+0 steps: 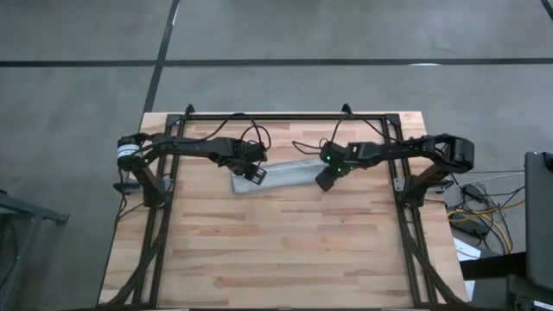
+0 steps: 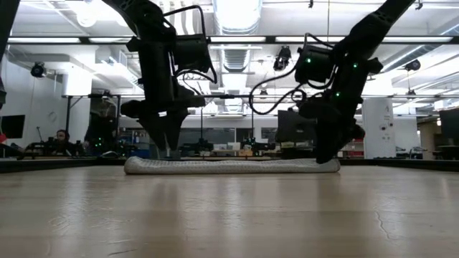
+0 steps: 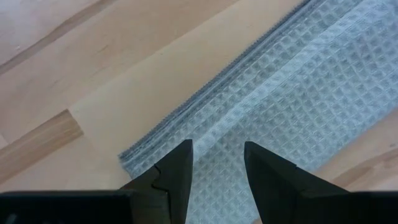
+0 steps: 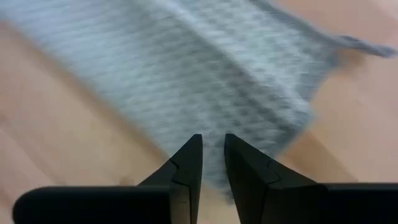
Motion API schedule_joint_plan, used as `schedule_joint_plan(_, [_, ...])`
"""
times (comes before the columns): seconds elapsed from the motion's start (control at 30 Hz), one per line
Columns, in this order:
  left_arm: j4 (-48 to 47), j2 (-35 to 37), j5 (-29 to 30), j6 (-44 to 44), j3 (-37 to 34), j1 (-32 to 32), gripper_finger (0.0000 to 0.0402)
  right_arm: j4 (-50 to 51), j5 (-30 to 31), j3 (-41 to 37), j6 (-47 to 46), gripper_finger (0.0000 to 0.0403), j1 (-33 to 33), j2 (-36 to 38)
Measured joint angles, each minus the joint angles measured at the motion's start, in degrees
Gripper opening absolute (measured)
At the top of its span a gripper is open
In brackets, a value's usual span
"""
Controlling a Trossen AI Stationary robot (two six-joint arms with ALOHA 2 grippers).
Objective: Fold microfiber towels
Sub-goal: Fold the gray on the table
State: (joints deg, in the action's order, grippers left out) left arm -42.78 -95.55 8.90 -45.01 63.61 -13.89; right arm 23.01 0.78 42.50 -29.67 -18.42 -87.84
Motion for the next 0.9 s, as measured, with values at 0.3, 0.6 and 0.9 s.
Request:
schedule_joint_plan(0.3, [-0.79, 0.0, -0.38, 0.07, 0.0, 0.37, 0.0149, -1.18, 0.99, -0.52, -4.05, 0.0068, 3.94, -2.66])
schedule_joint_plan(0.6, [-1.84, 0.0, -2.31, 0.3, 0.09, 1.8, 0.0149, -1.1, 0.54, -0.66, -7.37, 0.0068, 8.2, -2.64])
schedule_joint_plan(0.9, [-5.61, 0.11, -2.84, -1.04, 0.07, 5.39, 0.0149, 0.47, 0.5, -0.61, -9.95, 0.0068, 11.8, -2.59])
